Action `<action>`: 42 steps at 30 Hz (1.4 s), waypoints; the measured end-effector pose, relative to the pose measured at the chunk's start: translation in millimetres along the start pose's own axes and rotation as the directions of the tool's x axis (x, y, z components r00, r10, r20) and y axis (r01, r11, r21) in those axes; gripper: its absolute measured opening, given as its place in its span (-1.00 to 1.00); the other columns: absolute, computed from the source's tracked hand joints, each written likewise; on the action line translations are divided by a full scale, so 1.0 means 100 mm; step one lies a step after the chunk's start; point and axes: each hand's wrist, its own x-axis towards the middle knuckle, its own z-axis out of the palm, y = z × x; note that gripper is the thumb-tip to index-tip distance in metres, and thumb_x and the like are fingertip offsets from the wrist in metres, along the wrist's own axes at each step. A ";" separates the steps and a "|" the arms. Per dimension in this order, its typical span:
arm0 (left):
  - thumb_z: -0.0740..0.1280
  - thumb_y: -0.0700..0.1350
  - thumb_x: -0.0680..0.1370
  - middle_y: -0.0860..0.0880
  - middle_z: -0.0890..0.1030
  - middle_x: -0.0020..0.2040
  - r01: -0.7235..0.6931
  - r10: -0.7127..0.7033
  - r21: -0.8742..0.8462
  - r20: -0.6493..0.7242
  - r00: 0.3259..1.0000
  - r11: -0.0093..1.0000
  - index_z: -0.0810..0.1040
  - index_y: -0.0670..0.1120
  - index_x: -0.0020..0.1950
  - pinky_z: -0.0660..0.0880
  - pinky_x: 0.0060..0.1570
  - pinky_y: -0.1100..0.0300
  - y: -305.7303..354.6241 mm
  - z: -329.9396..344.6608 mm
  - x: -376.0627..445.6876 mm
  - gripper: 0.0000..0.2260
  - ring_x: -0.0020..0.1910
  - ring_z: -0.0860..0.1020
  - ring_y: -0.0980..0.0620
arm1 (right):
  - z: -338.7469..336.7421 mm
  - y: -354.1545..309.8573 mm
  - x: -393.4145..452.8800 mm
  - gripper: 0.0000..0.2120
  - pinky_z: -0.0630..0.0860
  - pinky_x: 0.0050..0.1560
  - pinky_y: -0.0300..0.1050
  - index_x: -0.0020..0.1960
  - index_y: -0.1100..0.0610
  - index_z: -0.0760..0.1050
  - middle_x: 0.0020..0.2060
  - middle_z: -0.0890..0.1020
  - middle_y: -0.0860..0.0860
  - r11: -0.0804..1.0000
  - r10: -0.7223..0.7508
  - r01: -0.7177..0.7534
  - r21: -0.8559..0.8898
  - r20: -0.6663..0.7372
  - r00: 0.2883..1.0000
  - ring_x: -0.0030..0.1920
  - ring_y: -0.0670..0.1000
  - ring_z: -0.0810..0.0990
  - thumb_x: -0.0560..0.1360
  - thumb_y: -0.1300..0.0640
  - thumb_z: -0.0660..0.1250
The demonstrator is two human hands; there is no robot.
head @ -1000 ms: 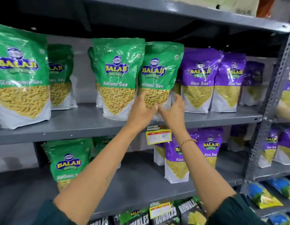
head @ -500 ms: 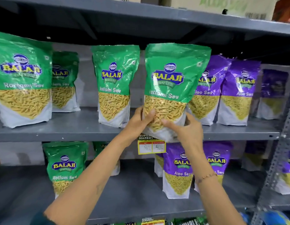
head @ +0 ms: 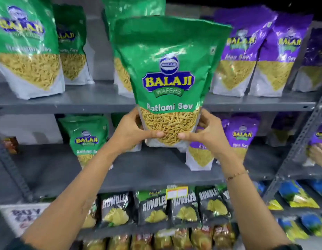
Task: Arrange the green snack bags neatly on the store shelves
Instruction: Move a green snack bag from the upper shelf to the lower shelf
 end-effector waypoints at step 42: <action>0.65 -0.04 0.13 0.05 0.62 0.13 0.541 -0.541 0.112 -0.027 0.840 0.834 0.48 0.08 0.13 0.49 0.06 0.21 -2.63 -0.03 0.18 -0.37 0.13 0.58 0.05 | 1.10 2.80 0.51 -0.35 0.48 0.21 0.30 0.13 0.00 0.44 0.15 0.59 0.11 0.806 0.575 -0.592 -0.014 0.257 0.777 0.21 0.15 0.54 0.15 0.38 0.58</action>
